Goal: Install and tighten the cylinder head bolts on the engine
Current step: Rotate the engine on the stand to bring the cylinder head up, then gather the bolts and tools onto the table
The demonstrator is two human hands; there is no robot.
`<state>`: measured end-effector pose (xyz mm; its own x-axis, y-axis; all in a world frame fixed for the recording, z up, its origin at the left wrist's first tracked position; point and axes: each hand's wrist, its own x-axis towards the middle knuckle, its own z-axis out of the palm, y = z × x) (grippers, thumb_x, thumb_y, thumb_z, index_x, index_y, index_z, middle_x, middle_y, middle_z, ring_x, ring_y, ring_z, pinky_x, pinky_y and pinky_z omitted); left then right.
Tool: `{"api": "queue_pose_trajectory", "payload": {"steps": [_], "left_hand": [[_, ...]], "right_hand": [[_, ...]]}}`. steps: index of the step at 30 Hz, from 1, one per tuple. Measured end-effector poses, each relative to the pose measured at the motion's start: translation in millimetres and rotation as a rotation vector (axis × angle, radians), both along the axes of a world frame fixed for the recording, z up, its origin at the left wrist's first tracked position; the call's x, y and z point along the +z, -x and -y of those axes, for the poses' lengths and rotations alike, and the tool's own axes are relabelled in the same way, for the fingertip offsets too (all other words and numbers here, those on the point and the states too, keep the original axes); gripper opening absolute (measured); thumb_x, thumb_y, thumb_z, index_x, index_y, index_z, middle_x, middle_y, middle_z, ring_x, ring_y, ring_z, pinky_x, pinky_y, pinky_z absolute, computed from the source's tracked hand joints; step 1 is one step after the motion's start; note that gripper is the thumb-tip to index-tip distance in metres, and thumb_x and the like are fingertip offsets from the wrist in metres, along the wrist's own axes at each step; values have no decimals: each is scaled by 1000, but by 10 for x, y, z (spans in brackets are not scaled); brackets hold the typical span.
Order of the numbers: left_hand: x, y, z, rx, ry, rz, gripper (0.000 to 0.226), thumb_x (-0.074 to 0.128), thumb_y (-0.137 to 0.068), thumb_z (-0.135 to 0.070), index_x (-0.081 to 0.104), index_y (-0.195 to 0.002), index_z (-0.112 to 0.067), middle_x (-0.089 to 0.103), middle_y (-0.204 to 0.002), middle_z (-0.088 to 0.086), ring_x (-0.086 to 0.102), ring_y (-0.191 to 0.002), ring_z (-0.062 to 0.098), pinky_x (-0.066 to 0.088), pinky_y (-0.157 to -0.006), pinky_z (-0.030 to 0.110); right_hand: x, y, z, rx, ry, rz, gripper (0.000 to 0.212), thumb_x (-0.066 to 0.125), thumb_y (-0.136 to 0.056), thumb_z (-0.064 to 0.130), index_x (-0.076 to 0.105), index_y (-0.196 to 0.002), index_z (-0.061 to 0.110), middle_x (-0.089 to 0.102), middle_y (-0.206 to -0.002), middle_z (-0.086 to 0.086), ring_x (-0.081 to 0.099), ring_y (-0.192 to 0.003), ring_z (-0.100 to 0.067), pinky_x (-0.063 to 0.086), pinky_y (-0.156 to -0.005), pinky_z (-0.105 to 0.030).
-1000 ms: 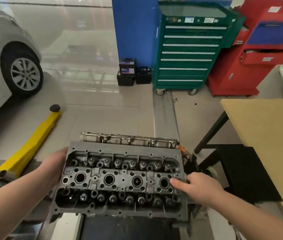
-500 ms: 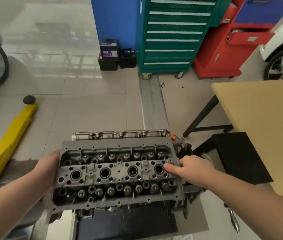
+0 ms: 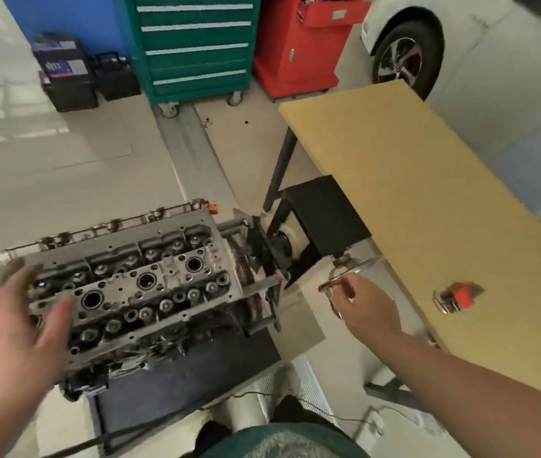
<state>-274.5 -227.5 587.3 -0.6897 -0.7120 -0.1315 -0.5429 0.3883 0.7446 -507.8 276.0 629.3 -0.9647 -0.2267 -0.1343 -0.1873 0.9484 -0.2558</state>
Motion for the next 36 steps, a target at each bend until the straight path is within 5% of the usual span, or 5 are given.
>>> {"api": "queue_pose_trajectory", "payload": {"steps": [4, 8, 17, 22, 36], "left_hand": [[769, 739, -1068, -366, 484, 62, 72, 42, -100, -67, 25, -163, -36, 18, -172, -14, 4, -158, 7, 21, -124, 57], [903, 1334, -1782, -507, 416, 149, 67, 48, -100, -55, 35, -159, -25, 27, -169, 1, 14, -160, 25, 14, -127, 58], [942, 2569, -3574, -809, 321, -40, 51, 54, -99, -49, 50, -144, -27, 44, -149, -6, 32, -145, 24, 29, -117, 47], [894, 2982, -4453, -967, 250, -25, 44, 61, -98, -39, 57, -139, -24, 49, -144, -7, 37, -141, 22, 31, -112, 39], [844, 2982, -5151, -1045, 146, 76, 46, 55, -98, -45, 58, -139, -25, 56, -139, -13, 45, -136, 12, 46, -112, 43]], "right_hand": [[-62, 100, -915, -190, -16, -25, 10, 48, -99, 44, 56, -97, 38, 63, -84, 14, 54, -69, -9, 37, -56, -27], [-167, 406, -1673, -410, -99, 48, 16, 48, -100, 38, 60, -110, 36, 68, -92, 4, 59, -75, -23, 44, -64, -33], [-210, 803, -3163, -770, -51, 131, 36, 46, -92, 21, 59, -126, 26, 70, -107, -3, 60, -80, -25, 50, -65, -33], [-356, 437, -3831, -969, 33, 206, 43, 48, -91, 16, 58, -132, 24, 64, -90, 3, 62, -70, -20, 51, -59, -30], [-642, 255, -4149, -971, 96, 356, 37, 47, -92, 20, 60, -127, 23, 67, -102, -2, 62, -74, -19, 44, -56, -26]]}}
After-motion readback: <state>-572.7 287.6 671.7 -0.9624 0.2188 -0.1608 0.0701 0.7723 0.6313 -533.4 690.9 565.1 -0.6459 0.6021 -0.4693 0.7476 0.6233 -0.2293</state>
